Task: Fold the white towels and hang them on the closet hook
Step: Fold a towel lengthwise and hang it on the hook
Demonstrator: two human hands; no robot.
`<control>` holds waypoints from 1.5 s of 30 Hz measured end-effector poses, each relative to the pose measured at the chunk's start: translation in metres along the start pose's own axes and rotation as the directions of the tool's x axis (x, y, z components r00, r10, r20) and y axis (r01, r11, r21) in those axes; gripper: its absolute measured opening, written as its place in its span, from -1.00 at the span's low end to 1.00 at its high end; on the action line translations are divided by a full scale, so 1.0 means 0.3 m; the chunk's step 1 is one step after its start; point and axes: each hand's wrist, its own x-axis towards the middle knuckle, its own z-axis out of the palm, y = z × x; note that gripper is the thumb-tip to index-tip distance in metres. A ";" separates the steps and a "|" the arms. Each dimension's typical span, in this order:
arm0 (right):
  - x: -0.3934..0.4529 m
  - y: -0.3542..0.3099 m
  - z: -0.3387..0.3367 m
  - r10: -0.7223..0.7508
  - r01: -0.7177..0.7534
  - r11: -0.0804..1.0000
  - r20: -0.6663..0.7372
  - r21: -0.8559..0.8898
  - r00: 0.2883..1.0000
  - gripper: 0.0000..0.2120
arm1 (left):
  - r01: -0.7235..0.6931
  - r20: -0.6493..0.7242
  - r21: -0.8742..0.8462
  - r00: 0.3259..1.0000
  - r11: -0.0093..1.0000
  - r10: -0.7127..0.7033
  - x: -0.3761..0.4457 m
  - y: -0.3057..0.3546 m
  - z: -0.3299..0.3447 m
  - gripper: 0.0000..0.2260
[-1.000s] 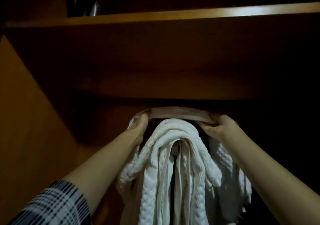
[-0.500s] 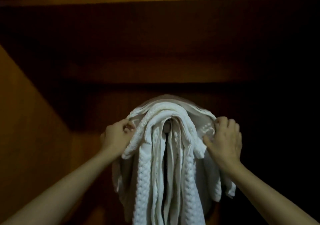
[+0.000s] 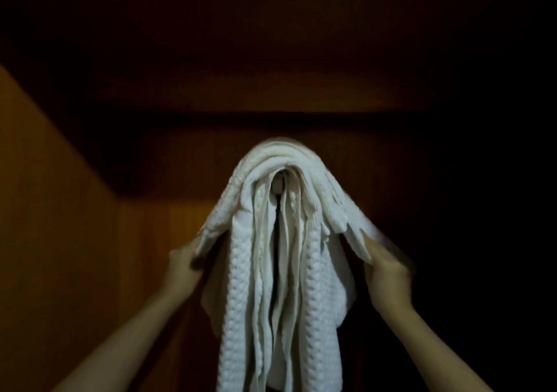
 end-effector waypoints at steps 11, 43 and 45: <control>-0.151 -0.248 -0.069 0.254 -0.643 0.670 0.701 0.370 0.667 -0.53 | 0.636 0.551 -0.404 0.743 0.658 -0.380 -0.169 0.197 -0.034 -0.70; -1.824 -1.419 -0.104 -0.356 -0.245 0.926 0.880 0.287 -0.314 -0.87 | 0.728 0.433 0.625 -0.024 0.281 -0.901 -2.227 0.061 -1.505 -0.67; -1.888 -1.496 -0.046 -0.367 -0.275 0.920 0.861 0.279 -0.354 -0.86 | 0.762 0.387 0.608 -0.041 0.222 -0.921 -2.271 0.021 -1.557 -0.67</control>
